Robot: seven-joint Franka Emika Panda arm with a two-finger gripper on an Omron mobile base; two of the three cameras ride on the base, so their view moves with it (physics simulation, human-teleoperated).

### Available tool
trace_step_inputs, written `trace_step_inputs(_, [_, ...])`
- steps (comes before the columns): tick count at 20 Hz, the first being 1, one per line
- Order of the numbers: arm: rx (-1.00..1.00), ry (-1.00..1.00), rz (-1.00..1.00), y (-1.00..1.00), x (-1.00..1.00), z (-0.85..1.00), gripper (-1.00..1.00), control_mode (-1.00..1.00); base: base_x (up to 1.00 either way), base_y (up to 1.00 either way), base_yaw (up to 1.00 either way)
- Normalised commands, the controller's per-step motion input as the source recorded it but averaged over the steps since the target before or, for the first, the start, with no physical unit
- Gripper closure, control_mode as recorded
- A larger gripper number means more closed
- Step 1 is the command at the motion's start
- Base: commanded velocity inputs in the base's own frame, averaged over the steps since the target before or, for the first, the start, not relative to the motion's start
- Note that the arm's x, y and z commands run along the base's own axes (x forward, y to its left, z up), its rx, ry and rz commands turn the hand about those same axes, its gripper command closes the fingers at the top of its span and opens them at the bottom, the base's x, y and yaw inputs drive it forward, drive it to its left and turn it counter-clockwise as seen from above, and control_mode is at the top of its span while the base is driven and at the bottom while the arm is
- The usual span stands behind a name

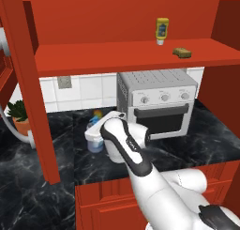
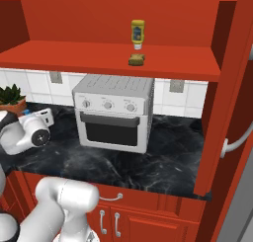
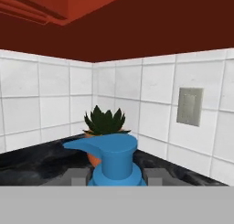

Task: Pick the soap dispenser and sponge from the cabinet and place them on the counter.

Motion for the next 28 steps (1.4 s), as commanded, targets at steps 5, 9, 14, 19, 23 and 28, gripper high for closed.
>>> trace_step_inputs(5, [0.0,0.0,0.0,0.04,0.18,-0.27,1.0,-1.0,0.0,0.0,0.0])
trace_step_inputs(9, [0.0,0.01,0.0,0.04,0.17,-0.27,1.0,-1.0,0.0,0.0,0.0])
trace_step_inputs(14, [0.0,0.0,0.0,0.01,0.12,-0.23,1.0,-1.0,0.0,0.0,0.0])
trace_step_inputs(19, [0.0,0.0,0.0,0.0,0.08,-0.25,1.0,-1.0,0.0,0.0,0.0])
trace_step_inputs(23, [0.0,0.0,0.01,0.0,0.05,-0.25,1.0,-1.0,0.0,0.0,0.0])
trace_step_inputs(28, [0.0,0.0,0.01,0.0,0.07,-0.27,1.0,-1.0,0.0,0.0,0.0])
